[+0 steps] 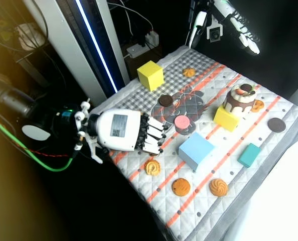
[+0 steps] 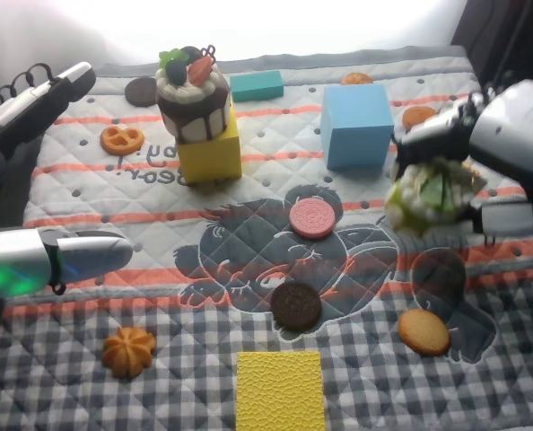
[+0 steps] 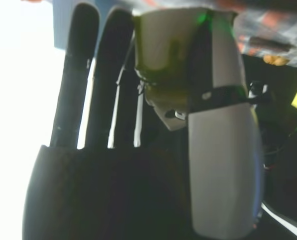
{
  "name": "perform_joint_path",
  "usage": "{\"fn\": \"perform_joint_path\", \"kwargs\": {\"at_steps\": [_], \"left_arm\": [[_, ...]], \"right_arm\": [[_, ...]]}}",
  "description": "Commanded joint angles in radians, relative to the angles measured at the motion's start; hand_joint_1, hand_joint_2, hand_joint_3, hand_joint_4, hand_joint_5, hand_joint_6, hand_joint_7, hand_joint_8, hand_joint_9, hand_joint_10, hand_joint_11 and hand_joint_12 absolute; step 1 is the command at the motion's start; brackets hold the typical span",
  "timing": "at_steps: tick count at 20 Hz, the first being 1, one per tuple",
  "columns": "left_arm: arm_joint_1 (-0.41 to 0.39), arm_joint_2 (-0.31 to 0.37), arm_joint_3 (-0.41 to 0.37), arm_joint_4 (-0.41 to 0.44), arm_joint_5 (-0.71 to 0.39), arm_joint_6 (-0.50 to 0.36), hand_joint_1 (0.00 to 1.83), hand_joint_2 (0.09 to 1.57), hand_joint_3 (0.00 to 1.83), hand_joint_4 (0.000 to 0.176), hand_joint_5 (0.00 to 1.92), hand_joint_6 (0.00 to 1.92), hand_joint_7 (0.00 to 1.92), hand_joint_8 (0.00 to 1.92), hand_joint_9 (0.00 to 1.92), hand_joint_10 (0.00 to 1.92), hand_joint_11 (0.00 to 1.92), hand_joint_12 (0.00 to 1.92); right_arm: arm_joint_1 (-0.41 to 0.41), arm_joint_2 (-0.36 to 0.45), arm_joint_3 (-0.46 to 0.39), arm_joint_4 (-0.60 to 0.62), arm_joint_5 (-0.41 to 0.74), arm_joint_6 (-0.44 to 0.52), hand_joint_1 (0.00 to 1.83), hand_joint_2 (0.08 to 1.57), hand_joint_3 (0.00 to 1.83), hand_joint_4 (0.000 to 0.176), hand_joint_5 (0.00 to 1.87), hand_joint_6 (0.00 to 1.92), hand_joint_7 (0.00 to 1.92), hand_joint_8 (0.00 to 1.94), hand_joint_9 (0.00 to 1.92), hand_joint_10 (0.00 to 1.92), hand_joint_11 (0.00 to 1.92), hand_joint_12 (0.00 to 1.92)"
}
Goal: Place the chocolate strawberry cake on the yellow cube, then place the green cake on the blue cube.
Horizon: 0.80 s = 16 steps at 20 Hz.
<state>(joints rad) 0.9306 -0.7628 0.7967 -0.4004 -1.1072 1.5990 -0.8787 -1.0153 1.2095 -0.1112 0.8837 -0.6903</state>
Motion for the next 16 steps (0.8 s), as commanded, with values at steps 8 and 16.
{"fn": "perform_joint_path", "kwargs": {"at_steps": [8, 16], "left_arm": [[-0.007, -0.02, 0.018, 0.013, -0.097, -0.005, 0.83, 0.83, 0.01, 0.112, 0.0, 0.0, 0.0, 0.0, 0.0, 0.0, 0.0, 0.0], [-0.011, -0.026, 0.02, 0.023, -0.091, -0.01, 0.81, 0.82, 0.0, 0.164, 0.0, 0.0, 0.0, 0.0, 0.0, 0.0, 0.0, 0.0]], "right_arm": [[0.206, -0.125, 0.157, 0.109, 0.057, -0.001, 1.16, 1.08, 0.0, 0.0, 0.8, 0.42, 0.92, 0.13, 0.94, 0.28, 0.72, 0.92], [0.273, -0.208, 0.262, 0.122, -0.106, -0.001, 1.03, 1.02, 0.0, 0.015, 0.81, 0.0, 0.8, 0.0, 0.74, 0.0, 0.14, 1.23]]}}
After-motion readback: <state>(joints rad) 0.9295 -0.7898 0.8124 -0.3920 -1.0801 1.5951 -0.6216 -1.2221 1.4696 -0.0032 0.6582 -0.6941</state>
